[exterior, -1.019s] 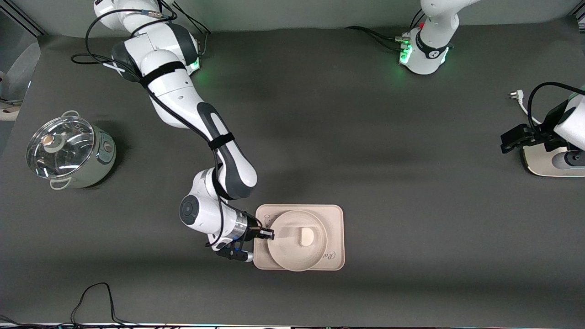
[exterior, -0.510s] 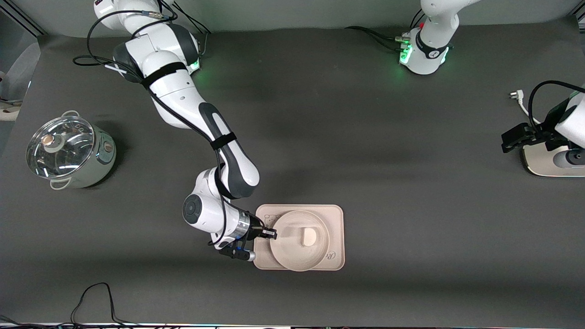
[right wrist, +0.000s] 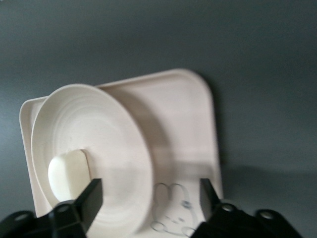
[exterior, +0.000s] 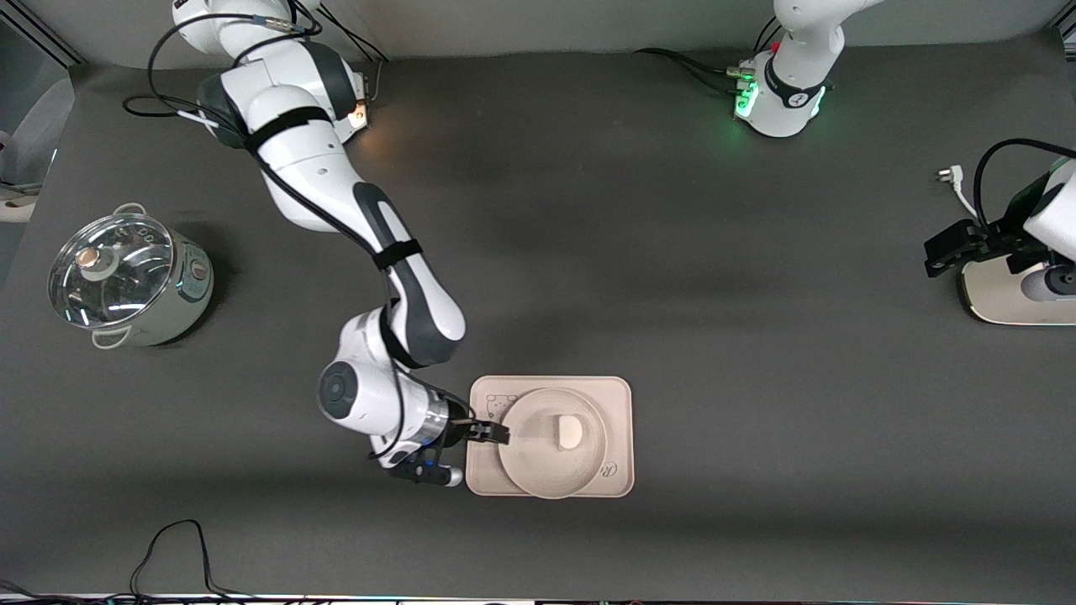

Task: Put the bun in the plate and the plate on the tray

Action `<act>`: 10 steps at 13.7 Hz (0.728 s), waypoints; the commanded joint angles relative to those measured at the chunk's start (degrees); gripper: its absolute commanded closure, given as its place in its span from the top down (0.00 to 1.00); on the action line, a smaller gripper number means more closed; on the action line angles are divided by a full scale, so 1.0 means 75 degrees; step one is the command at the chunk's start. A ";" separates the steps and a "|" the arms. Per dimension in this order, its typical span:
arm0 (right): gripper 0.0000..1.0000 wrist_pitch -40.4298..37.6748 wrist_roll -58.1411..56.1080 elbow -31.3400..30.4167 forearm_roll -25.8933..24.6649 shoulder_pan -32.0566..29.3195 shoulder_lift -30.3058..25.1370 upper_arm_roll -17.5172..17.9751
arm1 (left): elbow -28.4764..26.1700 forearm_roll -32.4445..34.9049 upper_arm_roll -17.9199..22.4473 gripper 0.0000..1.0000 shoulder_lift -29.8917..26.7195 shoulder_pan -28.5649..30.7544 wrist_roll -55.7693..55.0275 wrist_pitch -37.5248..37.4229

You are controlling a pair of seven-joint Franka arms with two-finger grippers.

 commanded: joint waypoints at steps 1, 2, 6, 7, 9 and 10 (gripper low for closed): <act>1.00 -0.0956 0.0138 -0.0299 -0.1599 -0.0186 -0.1060 0.0080 | -0.0157 -0.0105 0.0156 1.00 -0.0356 -0.0104 0.0139 -0.0063; 1.00 -0.1296 0.0092 -0.0393 -0.2034 -0.0210 -0.1423 0.0080 | -0.0181 -0.0082 0.0469 1.00 -0.0472 -0.0475 0.0139 -0.0063; 1.00 -0.2517 -0.1056 -0.1912 -0.2741 -0.0573 -0.3483 -0.0246 | -0.0181 -0.0058 0.2300 1.00 -0.0578 -0.2213 0.0163 0.0031; 1.00 -0.2542 -0.1104 -0.2660 -0.2835 -0.0550 -0.4208 -0.0527 | -0.0204 -0.0058 0.2324 1.00 -0.0660 -0.2225 0.0302 0.0019; 1.00 -0.2507 -0.1210 -0.4138 -0.2917 -0.0538 -0.5545 -0.0658 | -0.0263 -0.0058 0.2626 1.00 -0.0813 -0.2423 0.0677 0.0031; 1.00 -0.2518 -0.1210 -0.4620 -0.3208 -0.0503 -0.6062 -0.0717 | -0.0263 -0.0058 0.2826 1.00 -0.0825 -0.2645 0.0690 -0.0039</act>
